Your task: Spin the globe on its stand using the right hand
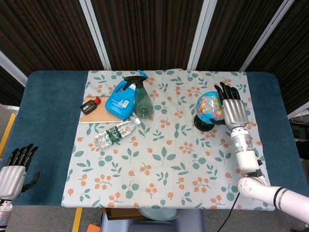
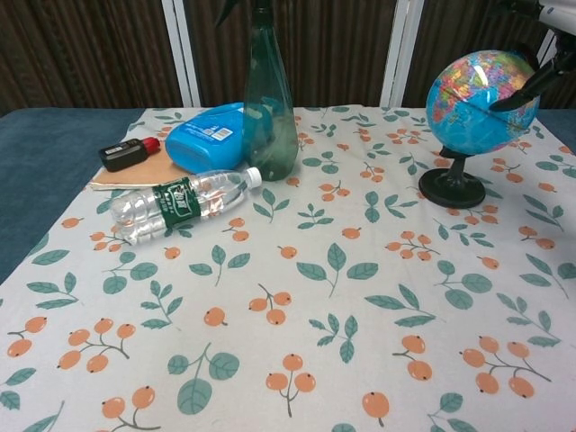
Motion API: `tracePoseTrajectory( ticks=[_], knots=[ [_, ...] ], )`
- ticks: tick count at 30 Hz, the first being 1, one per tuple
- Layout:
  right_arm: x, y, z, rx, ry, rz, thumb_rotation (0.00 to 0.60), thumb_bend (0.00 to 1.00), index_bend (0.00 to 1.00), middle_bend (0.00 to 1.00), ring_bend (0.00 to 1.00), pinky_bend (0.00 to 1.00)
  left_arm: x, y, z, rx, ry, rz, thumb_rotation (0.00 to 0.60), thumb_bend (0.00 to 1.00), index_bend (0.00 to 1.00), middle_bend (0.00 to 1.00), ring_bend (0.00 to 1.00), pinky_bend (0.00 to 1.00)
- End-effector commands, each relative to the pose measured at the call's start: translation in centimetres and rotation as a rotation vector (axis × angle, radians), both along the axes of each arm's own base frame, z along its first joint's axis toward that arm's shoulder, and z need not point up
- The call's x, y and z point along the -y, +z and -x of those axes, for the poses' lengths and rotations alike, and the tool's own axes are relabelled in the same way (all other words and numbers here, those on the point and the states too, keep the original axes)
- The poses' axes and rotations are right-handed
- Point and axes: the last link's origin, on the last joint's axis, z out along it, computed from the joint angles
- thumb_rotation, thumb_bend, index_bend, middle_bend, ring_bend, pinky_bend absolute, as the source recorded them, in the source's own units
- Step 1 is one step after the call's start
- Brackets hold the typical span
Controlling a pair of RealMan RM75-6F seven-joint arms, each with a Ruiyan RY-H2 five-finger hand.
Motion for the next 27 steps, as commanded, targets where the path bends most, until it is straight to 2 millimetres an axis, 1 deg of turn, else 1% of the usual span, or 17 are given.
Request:
tracePoseTrajectory(
  ticks=[1, 9, 14, 16, 21, 24, 27],
  knots=[
    [0.2, 0.1, 0.6, -0.011, -0.014, 0.000, 0.600, 0.12, 0.00, 0.00, 0.00, 0.00, 0.0, -0.1, 0.0, -0.001, 0.001, 0.001, 0.600, 0.44, 0.00, 0.00, 0.00, 0.00],
    [1.2, 0.4, 2.5, -0.048, -0.062, 0.014, 0.600, 0.12, 0.00, 0.00, 0.00, 0.00, -0.1, -0.2, 0.1, -0.011, 0.008, 0.005, 0.600, 0.44, 0.00, 0.00, 0.00, 0.00],
    [1.6, 0.5, 3.1, -0.058, -0.082, 0.016, 0.600, 0.12, 0.00, 0.00, 0.00, 0.00, -0.1, -0.3, 0.1, -0.015, 0.011, 0.008, 0.600, 0.44, 0.00, 0.00, 0.00, 0.00],
    [2.1, 0.6, 4.2, -0.077, -0.118, 0.022, 0.600, 0.12, 0.00, 0.00, 0.00, 0.00, -0.2, -0.4, 0.2, -0.018, 0.017, 0.012, 0.600, 0.44, 0.00, 0.00, 0.00, 0.00],
    [3.1, 0.8, 5.2, -0.133, -0.136, 0.033, 0.600, 0.12, 0.00, 0.00, 0.00, 0.00, -0.2, -0.4, 0.2, -0.015, 0.019, 0.007, 0.600, 0.44, 0.00, 0.00, 0.00, 0.00],
    [3.3, 1.1, 5.5, -0.140, -0.142, 0.044, 0.600, 0.12, 0.00, 0.00, 0.00, 0.00, -0.3, -0.3, 0.3, -0.014, 0.024, 0.004, 0.600, 0.44, 0.00, 0.00, 0.00, 0.00],
    [3.0, 1.8, 5.8, -0.164, -0.135, 0.059, 0.600, 0.12, 0.00, 0.00, 0.00, 0.00, -0.4, -0.3, 0.3, -0.013, 0.024, 0.007, 0.600, 0.44, 0.00, 0.00, 0.00, 0.00]
  ],
)
